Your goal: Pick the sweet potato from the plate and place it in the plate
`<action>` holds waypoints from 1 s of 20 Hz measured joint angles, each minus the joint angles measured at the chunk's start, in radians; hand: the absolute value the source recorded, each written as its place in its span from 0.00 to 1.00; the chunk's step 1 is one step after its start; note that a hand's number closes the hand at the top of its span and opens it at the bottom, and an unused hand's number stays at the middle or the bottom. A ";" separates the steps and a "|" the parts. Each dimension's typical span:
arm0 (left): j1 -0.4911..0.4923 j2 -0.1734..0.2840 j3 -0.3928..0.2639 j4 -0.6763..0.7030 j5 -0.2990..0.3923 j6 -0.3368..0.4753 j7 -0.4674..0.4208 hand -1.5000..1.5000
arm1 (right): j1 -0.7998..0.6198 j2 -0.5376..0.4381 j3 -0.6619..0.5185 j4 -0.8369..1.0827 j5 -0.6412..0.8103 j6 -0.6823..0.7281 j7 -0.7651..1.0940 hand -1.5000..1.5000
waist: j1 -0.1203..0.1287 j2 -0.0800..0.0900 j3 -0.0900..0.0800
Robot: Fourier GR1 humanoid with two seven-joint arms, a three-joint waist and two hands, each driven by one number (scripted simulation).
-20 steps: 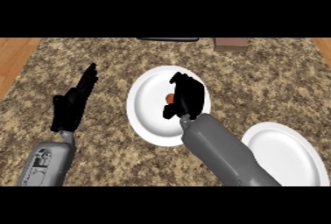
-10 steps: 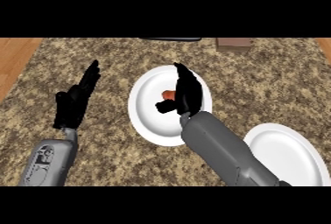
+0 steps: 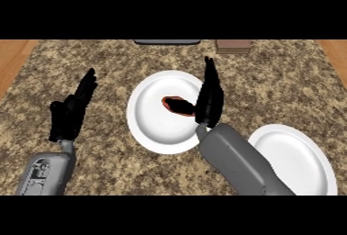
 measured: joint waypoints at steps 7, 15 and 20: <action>0.028 0.009 0.017 -0.007 0.004 -0.002 -0.003 0.50 | 0.271 -0.142 -0.033 -0.345 0.011 -0.020 -0.011 0.00 | -0.028 -0.006 0.000; 0.050 0.011 0.015 -0.049 0.001 -0.017 0.003 0.50 | 0.610 -0.316 -0.064 -0.688 -0.077 0.015 -0.117 0.00 | -0.016 -0.002 0.000; 0.038 0.010 0.024 -0.042 0.004 -0.031 0.005 0.50 | 0.732 -0.350 -0.141 -0.734 -0.221 0.070 -0.295 0.00 | -0.012 0.000 0.000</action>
